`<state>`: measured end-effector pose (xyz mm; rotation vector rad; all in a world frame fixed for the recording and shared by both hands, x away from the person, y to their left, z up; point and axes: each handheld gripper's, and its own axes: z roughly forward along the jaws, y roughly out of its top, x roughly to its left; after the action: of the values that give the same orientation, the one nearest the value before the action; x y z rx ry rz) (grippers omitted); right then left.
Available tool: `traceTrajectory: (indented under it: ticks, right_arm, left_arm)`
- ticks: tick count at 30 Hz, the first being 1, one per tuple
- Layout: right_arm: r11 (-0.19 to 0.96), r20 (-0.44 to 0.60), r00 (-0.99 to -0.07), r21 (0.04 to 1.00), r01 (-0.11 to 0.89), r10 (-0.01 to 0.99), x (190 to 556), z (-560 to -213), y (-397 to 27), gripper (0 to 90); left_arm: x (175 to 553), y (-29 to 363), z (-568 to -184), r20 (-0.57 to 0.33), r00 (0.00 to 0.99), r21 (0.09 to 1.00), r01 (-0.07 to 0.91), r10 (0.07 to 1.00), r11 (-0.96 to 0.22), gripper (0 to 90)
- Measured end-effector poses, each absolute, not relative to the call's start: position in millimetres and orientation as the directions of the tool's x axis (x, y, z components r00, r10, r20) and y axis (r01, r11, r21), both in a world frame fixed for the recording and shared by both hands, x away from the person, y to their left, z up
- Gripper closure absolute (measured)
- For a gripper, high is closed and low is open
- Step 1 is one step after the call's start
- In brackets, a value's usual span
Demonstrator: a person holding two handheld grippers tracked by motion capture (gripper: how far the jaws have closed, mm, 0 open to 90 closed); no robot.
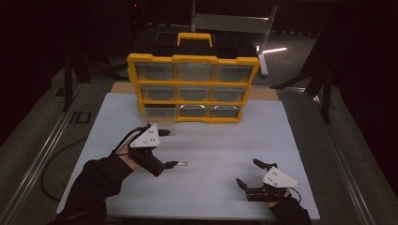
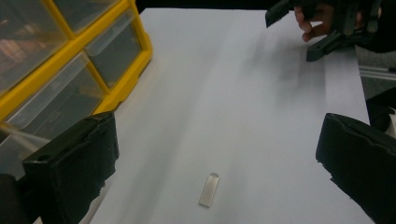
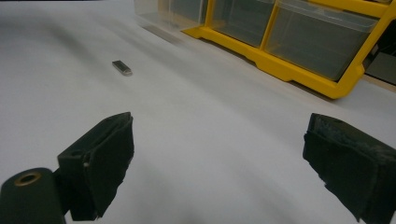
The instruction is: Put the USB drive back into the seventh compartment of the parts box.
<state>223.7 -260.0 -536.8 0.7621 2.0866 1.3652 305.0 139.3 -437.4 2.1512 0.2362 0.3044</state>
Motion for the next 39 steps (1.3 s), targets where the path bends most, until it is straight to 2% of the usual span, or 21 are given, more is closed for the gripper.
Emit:
traceTrajectory:
  ticks: [13, 17, 28, 39]
  right_arm:
    - [0.325, -0.112, -0.705, 0.929, 0.176, 0.7, 224, -537, -260, 8.9]
    - [0.325, -0.111, -0.705, 0.929, 0.176, 0.701, 224, -537, -260, 8.9]
    - [0.325, -0.11, -0.706, 0.929, 0.177, 0.7, 224, -538, -260, 8.9]
    - [0.327, -0.111, -0.707, 0.928, 0.177, 0.698, 225, -539, -260, 9.0]
  left_arm:
    - [313, 121, -461, 0.09, 0.964, 0.805, 0.077, 0.25, -0.588, 0.2]
    - [314, 117, -470, 0.104, 0.96, 0.795, 0.076, 0.259, -0.601, 0.2]
    - [321, 113, -492, 0.048, 0.967, 0.775, 0.123, 0.251, -0.62, 0.4]
    - [327, 112, -510, 0.037, 0.967, 0.746, 0.141, 0.252, -0.651, 6.7]
